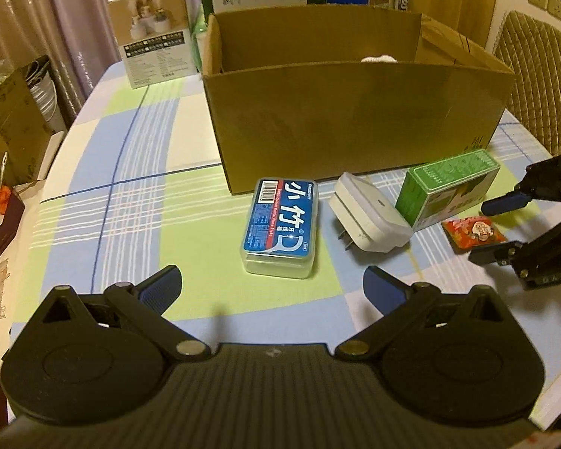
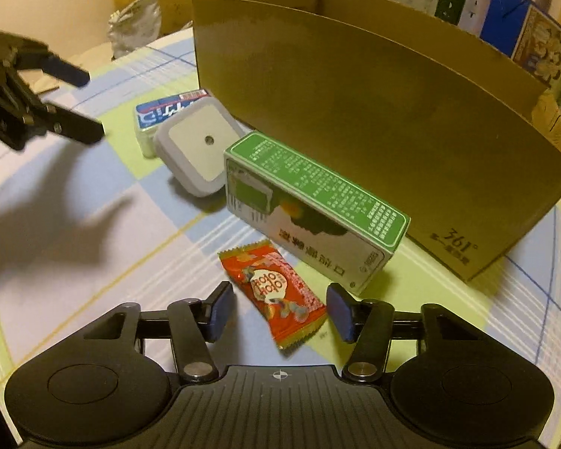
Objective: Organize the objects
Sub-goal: 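Grasp the blue toothpick case with the left tool while the right tool grasps the red candy packet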
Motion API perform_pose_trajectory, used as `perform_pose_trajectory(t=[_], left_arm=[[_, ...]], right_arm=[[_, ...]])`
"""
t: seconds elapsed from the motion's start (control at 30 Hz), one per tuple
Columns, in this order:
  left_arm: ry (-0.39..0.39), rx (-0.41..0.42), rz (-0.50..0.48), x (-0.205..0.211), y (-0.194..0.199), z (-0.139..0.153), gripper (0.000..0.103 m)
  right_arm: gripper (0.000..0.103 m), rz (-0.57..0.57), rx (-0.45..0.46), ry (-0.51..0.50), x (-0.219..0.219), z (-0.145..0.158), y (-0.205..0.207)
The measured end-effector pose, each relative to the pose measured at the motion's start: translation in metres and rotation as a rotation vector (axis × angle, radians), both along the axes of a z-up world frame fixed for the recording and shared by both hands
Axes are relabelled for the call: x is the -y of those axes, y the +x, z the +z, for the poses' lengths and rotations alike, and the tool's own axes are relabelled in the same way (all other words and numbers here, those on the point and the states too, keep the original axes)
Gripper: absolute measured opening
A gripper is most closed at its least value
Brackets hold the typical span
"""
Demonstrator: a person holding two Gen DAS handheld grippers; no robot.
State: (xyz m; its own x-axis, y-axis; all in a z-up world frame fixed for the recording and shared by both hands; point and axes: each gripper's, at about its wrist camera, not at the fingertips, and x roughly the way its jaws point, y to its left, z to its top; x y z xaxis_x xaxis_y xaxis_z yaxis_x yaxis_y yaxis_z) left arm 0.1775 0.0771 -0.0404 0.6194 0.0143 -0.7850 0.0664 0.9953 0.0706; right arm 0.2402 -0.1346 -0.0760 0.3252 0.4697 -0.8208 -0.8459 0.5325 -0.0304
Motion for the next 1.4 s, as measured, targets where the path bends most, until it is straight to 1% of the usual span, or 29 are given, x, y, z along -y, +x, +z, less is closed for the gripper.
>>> perform_pose_trajectory(t=[0.07, 0.13, 0.17, 0.2, 0.3, 0.47, 0.57, 0.63, 0.67, 0.7, 0.73, 0.77, 0.87, 0.93, 1.0, 1.03, 1.1, 1.17, 1.2, 1.23, 1.27, 1.3, 1.33, 1.4], left_arm=[[0.005, -0.005, -0.010, 0.000, 0.005, -0.005, 0.101], [0.014, -0.002, -0.017, 0.000, 0.008, -0.007, 0.101], [0.019, 0.000, -0.016, -0.002, 0.011, -0.008, 0.100], [0.019, 0.002, -0.018, -0.003, 0.013, -0.010, 0.099], [0.019, 0.006, -0.029, -0.005, 0.020, -0.012, 0.098], [0.035, 0.028, -0.066, -0.005, 0.029, -0.015, 0.094], [0.058, 0.021, -0.093, -0.002, 0.037, -0.021, 0.088], [0.053, 0.011, -0.107, -0.001, 0.042, -0.026, 0.080], [0.048, 0.002, -0.112, -0.001, 0.044, -0.029, 0.078], [0.047, -0.007, -0.117, 0.000, 0.047, -0.031, 0.069], [0.047, -0.016, -0.124, 0.001, 0.048, -0.034, 0.057], [0.047, -0.026, -0.130, 0.002, 0.048, -0.036, 0.053], [0.026, -0.042, -0.086, 0.003, 0.042, -0.035, 0.052], [0.016, -0.061, -0.060, 0.006, 0.033, -0.032, 0.052], [0.036, -0.090, -0.034, 0.014, 0.019, -0.030, 0.052], [0.043, -0.095, -0.029, 0.019, 0.011, -0.029, 0.052], [0.042, -0.107, -0.027, 0.027, -0.004, -0.028, 0.052], [0.031, -0.111, -0.037, 0.034, -0.015, -0.026, 0.052], [0.023, -0.111, -0.044, 0.037, -0.021, -0.026, 0.052], [0.014, -0.111, -0.047, 0.039, -0.027, -0.025, 0.052], [0.003, -0.112, -0.045, 0.040, -0.032, -0.026, 0.052], [-0.006, -0.111, -0.041, 0.040, -0.035, -0.026, 0.052], [-0.013, -0.107, -0.037, 0.041, -0.038, -0.026, 0.052], [-0.015, -0.098, -0.029, 0.043, -0.044, -0.024, 0.055]], right_arm=[[0.041, -0.011, -0.021, 0.015, -0.001, 0.001, 0.000], [0.025, -0.045, -0.052, 0.037, 0.000, 0.002, -0.001], [0.019, -0.067, -0.051, 0.034, -0.001, 0.003, -0.003], [0.011, -0.087, -0.055, 0.033, -0.001, 0.004, -0.005], [0.010, -0.152, -0.083, 0.045, 0.002, 0.008, -0.010], [0.010, -0.210, -0.095, 0.068, 0.007, 0.013, -0.021], [0.010, -0.247, -0.113, 0.087, 0.009, 0.014, -0.029], [0.010, -0.276, -0.119, 0.094, 0.012, 0.014, -0.033], [0.010, -0.296, -0.120, 0.095, 0.013, 0.013, -0.036], [0.010, -0.314, -0.123, 0.095, 0.014, 0.012, -0.037], [0.010, -0.330, -0.126, 0.100, 0.016, 0.012, -0.039], [0.010, -0.345, -0.132, 0.105, 0.019, 0.013, -0.042], [0.010, -0.390, -0.127, 0.094, 0.025, 0.016, -0.051], [0.010, -0.414, -0.101, 0.066, 0.027, 0.018, -0.059], [0.010, -0.423, -0.054, 0.016, 0.026, 0.019, -0.071], [0.010, -0.422, -0.044, 0.005, 0.027, 0.020, -0.078], [0.010, -0.401, -0.053, 0.008, 0.027, 0.019, -0.089], [0.011, -0.386, -0.081, 0.037, 0.030, 0.020, -0.099], [0.015, -0.381, -0.093, 0.055, 0.032, 0.020, -0.102], [0.027, -0.378, -0.100, 0.067, 0.033, 0.020, -0.105], [0.035, -0.381, -0.100, 0.079, 0.036, 0.020, -0.107], [0.049, -0.389, -0.097, 0.096, 0.039, 0.021, -0.109], [0.054, -0.395, -0.095, 0.112, 0.040, 0.023, -0.108], [0.054, -0.416, -0.094, 0.138, 0.040, 0.025, -0.104]])
